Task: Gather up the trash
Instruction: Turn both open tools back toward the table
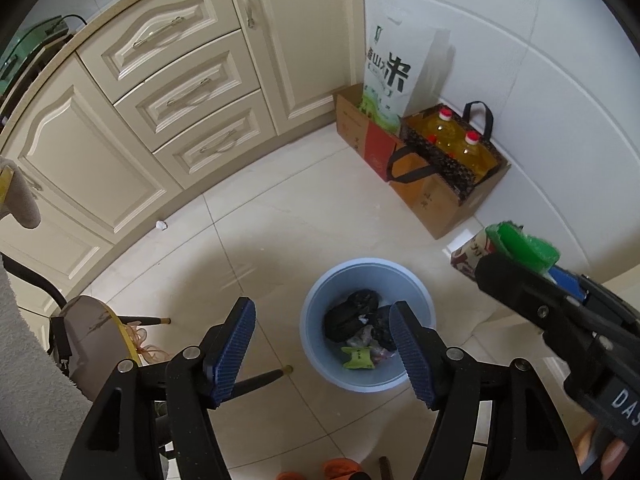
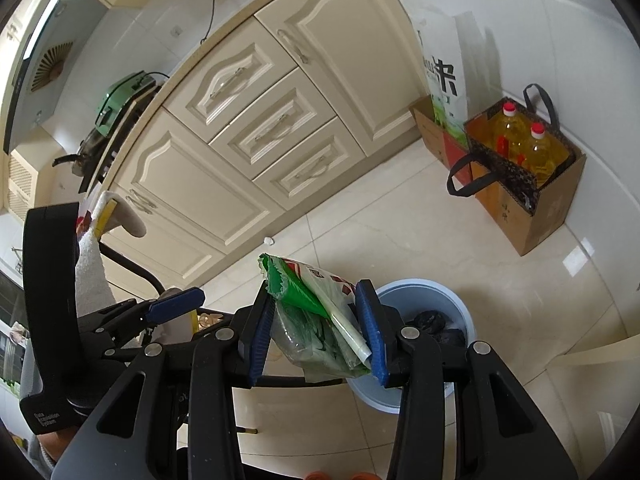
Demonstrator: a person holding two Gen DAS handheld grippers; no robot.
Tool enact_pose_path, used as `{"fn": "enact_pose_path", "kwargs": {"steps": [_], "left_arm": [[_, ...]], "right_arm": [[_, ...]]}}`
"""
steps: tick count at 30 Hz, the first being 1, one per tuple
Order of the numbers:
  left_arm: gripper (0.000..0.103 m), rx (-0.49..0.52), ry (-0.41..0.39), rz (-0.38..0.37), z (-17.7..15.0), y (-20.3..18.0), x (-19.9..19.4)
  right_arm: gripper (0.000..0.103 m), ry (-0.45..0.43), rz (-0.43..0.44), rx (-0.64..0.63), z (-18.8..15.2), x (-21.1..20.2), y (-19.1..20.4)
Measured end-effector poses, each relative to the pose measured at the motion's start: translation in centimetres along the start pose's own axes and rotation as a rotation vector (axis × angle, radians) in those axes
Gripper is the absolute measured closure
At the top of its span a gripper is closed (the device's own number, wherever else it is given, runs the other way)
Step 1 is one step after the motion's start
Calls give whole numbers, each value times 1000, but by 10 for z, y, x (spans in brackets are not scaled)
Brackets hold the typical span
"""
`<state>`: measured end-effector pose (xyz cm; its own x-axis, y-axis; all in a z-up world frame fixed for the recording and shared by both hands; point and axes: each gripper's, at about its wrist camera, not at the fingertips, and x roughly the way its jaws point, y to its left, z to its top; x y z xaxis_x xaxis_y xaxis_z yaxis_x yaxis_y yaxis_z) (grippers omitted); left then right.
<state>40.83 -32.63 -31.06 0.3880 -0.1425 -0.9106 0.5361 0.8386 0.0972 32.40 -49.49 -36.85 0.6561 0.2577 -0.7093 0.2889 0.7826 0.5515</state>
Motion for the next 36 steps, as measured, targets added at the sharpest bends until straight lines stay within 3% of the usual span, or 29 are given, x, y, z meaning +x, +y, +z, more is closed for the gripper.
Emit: {"fn": "enact_pose_path", "kwargs": {"steps": [10, 18, 22, 26, 30, 31, 33, 36], "left_arm": [[37, -14, -9, -3, -2, 6, -14], [37, -32, -45, -15, -10, 13, -48], [37, -37, -97, -35, -23, 21, -86], [35, -49, -186, -36, -43, 39, -141], [26, -76, -294, 2, -74, 68, -196], [26, -83, -314, 16, -83, 75, -208], [23, -102, -347, 44, -101, 93, -228], [17, -142, -388, 82, -132, 127, -252]], "right_arm": [[55, -10, -10, 8, 3, -3, 10], [50, -35, -19, -9, 4, -27, 31], [47, -71, -28, -44, 5, -52, 57], [35, -125, -33, -99, 6, -81, 92], [34, -191, -22, -164, 3, -112, 137], [32, -202, -18, -178, 2, -117, 149], [17, -214, -17, -203, -2, -123, 167], [16, -220, 4, -253, -9, -122, 203]]}}
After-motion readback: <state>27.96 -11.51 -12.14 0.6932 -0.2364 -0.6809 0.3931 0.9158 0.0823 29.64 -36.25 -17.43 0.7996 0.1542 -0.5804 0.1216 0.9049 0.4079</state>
